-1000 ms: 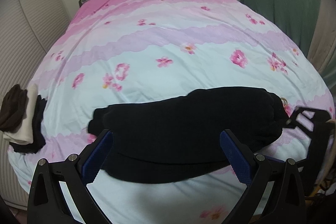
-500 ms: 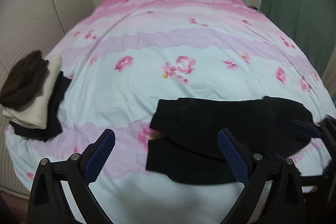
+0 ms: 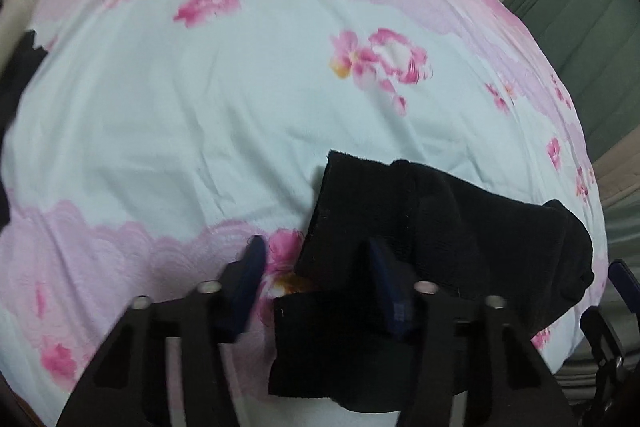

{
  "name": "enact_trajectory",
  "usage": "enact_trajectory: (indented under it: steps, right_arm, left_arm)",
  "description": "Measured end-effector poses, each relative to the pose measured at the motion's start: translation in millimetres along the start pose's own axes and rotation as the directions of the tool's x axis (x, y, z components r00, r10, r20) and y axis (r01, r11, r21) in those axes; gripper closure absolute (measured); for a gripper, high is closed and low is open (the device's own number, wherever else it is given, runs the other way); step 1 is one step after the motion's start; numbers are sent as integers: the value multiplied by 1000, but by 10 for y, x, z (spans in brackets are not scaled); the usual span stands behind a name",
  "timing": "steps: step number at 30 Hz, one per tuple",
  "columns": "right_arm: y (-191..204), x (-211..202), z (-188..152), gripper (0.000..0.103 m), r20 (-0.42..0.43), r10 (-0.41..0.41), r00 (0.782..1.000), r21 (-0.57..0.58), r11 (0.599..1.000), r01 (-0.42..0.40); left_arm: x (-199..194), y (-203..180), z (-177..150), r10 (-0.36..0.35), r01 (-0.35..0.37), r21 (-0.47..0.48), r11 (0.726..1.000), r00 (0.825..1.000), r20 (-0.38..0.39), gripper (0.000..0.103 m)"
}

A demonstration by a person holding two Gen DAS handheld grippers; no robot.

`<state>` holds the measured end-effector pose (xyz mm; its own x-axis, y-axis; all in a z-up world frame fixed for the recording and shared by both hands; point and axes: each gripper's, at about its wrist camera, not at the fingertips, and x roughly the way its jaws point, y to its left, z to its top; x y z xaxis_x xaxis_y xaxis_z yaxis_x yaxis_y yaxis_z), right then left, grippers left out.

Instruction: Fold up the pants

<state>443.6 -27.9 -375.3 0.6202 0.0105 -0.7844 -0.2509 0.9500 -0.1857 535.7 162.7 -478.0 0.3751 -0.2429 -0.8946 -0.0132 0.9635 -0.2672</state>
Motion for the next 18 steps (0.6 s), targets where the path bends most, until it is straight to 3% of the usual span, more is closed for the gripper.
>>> enact_trajectory:
  steps: [7, 9, 10, 18]
  right_arm:
    - [-70, 68, -47, 42, -41, -16, 999, 23, 1000, 17]
    - [-78, 73, -44, 42, -43, -16, 999, 23, 1000, 17]
    - [-83, 73, -44, 42, -44, -15, 999, 24, 1000, 16]
    - [-122, 60, 9, 42, -30, -14, 999, 20, 1000, 14]
  left_arm:
    - [82, -30, 16, -34, 35, 22, 999, 999, -13, 74]
    - [82, 3, 39, -30, 31, 17, 999, 999, -12, 85]
    - [64, 10, 44, -24, 24, 21, 999, 1000, -9, 96]
    - [-260, -44, -2, 2, -3, 81, 997, 1000, 19, 97]
